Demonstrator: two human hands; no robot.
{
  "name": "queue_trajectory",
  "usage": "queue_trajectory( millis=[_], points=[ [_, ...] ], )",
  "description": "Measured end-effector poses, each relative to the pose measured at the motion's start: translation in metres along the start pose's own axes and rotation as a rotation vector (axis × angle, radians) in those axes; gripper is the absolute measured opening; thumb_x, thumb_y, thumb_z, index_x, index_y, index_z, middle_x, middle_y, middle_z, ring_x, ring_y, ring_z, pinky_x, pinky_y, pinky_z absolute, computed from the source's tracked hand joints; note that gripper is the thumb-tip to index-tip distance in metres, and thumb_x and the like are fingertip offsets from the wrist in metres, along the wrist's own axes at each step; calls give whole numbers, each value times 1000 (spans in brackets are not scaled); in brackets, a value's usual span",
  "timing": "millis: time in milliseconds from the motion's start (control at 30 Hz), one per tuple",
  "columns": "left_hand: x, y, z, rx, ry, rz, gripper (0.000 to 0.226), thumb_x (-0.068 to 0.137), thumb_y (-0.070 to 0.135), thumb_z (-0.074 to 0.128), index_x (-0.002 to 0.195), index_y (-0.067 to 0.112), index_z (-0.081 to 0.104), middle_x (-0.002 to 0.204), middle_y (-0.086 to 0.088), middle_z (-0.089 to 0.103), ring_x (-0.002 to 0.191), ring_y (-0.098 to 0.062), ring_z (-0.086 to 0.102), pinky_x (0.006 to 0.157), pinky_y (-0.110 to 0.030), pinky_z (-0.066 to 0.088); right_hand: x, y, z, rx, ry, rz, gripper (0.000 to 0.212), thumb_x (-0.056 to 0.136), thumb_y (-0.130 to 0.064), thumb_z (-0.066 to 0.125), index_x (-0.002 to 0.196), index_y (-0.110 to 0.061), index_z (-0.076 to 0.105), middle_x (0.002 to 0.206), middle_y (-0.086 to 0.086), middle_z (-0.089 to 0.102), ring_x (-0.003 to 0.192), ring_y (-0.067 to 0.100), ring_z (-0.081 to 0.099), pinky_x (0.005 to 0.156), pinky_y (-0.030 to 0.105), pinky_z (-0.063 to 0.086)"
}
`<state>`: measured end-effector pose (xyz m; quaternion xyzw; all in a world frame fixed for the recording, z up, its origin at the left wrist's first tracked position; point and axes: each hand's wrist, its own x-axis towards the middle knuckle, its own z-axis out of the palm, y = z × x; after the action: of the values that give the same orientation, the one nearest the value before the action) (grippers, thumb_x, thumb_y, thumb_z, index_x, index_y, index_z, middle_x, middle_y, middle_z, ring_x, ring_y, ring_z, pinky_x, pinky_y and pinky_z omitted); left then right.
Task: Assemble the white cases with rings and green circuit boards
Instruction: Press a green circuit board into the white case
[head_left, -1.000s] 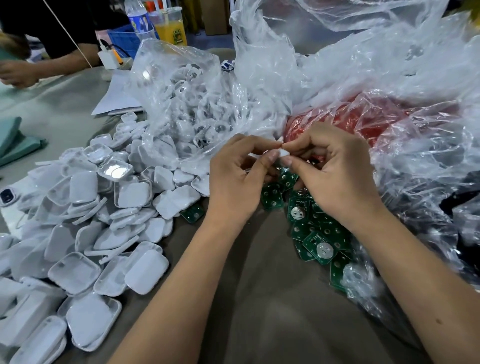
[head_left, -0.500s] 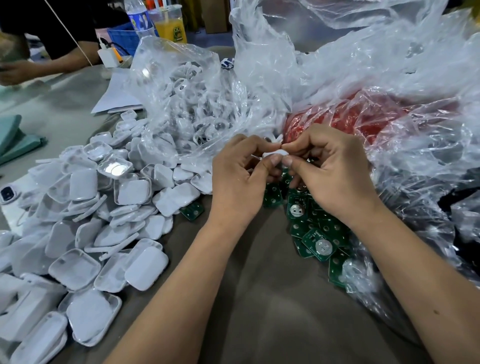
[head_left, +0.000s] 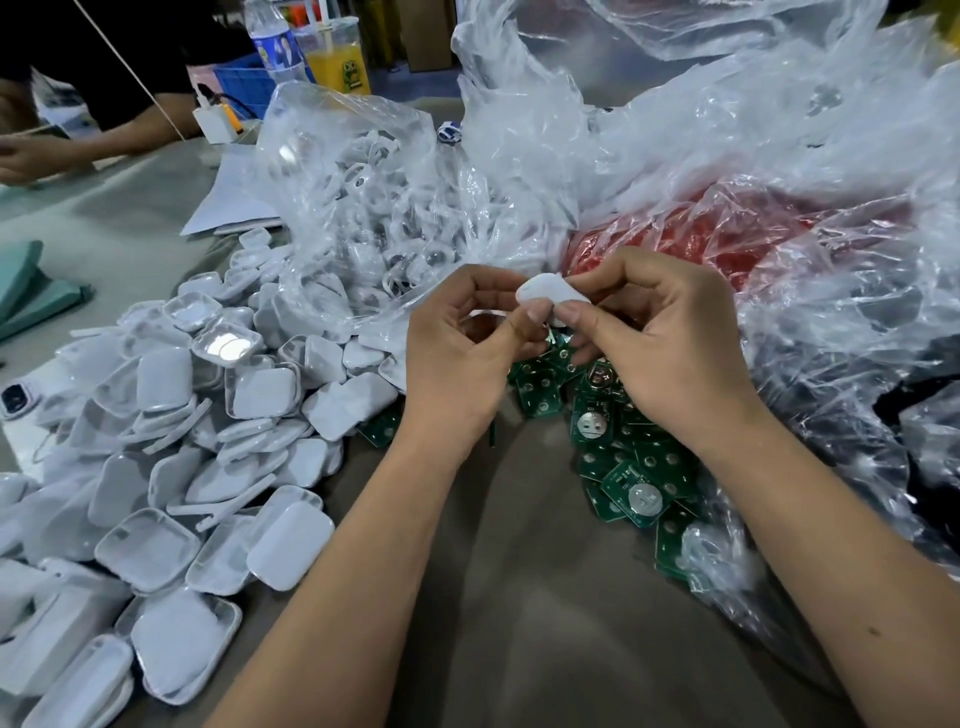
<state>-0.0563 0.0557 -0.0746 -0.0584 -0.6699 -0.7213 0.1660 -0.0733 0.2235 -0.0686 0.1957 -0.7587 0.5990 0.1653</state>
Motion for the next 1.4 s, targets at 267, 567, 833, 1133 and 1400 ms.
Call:
queue_trajectory(
  millis=[267,567,833,1133,1400],
  points=[
    [-3,4,-2,93,72,125,19,80,4,85,77,15,70,72,-11,75,60,-26,72,61,-40,62,-1,2,-1,75,-29,-10,11,88,-5,80,93,-3,72,85,2,79,60,20,76,57,43,64],
    [-3,-1,-1,329,124,309,14,78,11,88,82,9,75,82,-1,76,74,-21,75,66,-46,62,3,7,1,158,-45,-39,25,83,-3,83,94,-23,72,101,-1,78,95,18,78,82,35,64],
    [-2,13,1,-416,-69,-453,26,103,15,56,108,-9,66,90,-23,74,74,-29,75,66,-32,63,6,11,-1,-2,122,-198,27,82,16,74,88,-10,71,103,4,73,100,18,75,84,33,63],
    [-3,4,4,-177,-51,-266,15,101,3,59,104,-6,70,81,-15,76,67,-18,74,63,-23,60,6,6,1,176,59,29,21,95,-3,64,107,-16,75,108,0,78,104,18,75,90,37,61],
    [-1,2,4,-77,-13,-53,16,93,-2,69,96,12,77,88,-10,78,79,-21,74,79,-33,63,6,1,0,394,-43,225,23,81,-10,81,99,-24,79,102,6,80,96,19,75,79,26,61]
  ],
)
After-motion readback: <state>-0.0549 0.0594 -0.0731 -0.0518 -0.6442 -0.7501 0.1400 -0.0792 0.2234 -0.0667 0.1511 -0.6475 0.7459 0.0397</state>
